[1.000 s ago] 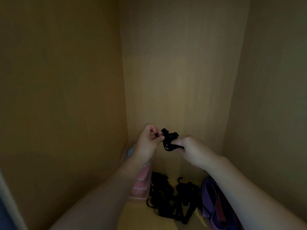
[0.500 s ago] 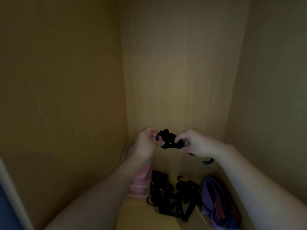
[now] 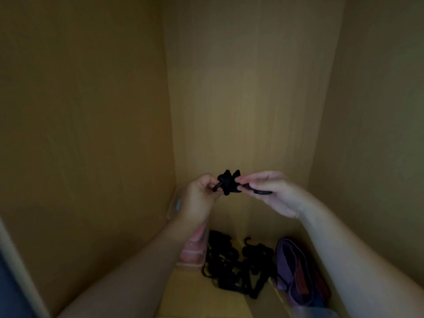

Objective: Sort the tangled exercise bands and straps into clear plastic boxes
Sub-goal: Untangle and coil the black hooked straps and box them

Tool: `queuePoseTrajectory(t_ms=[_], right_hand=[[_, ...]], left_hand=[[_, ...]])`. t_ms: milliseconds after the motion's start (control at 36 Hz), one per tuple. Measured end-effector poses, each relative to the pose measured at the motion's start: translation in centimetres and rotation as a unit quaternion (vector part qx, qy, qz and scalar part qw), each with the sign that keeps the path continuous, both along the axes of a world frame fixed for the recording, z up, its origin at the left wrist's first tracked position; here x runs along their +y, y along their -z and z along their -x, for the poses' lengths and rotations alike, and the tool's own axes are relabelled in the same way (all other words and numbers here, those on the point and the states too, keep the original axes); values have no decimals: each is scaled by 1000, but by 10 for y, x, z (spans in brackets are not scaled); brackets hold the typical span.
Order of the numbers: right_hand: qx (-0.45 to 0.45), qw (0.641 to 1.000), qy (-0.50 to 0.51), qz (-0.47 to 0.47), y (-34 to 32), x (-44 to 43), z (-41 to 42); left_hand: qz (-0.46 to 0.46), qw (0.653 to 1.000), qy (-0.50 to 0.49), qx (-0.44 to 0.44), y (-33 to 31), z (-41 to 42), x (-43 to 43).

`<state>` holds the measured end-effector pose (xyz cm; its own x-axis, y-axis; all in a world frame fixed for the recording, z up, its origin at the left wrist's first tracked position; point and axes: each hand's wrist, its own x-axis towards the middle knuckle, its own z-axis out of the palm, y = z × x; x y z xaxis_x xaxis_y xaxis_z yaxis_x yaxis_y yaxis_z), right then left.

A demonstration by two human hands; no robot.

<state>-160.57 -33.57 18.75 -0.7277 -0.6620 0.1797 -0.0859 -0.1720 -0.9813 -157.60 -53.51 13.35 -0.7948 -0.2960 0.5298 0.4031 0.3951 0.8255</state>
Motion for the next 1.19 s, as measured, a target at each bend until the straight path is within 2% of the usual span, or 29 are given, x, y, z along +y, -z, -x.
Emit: queuePoseTrajectory(t_ms=[83, 139, 222, 361, 472, 556, 750, 806, 944, 1083, 1195], right_hand=[[45, 998, -50, 18, 4, 3, -1], [64, 997, -33, 20, 8, 1, -3], [101, 994, 40, 3, 14, -6, -7], [200, 961, 187, -35, 13, -19, -12], [288, 929, 199, -121, 19, -17, -8], [304, 920, 195, -153, 22, -17, -11], [329, 902, 218, -174, 24, -20, -13], [349, 890, 222, -190, 24, -21, -15], [372, 865, 241, -235, 22, -21, -20], [306, 887, 308, -157, 23, -21, -18], [354, 855, 337, -173, 22, -20, -20]], left_hand=[[-14, 1000, 5, 8, -4, -2, 2], [-20, 1000, 4, 11, -5, -1, 3], [-13, 1000, 6, 15, -3, -1, 3], [101, 993, 29, 56, 1, -12, 5], [136, 987, 24, 79, -2, -22, 9], [139, 986, 10, 87, -5, -22, 11], [-63, 998, 30, -6, -19, -22, 25], [-92, 995, 42, -21, -20, -24, 28], [-86, 994, 55, -37, -19, -29, 30], [-32, 998, 53, -17, -23, -34, 33], [7, 999, 43, 5, -19, -33, 34]])
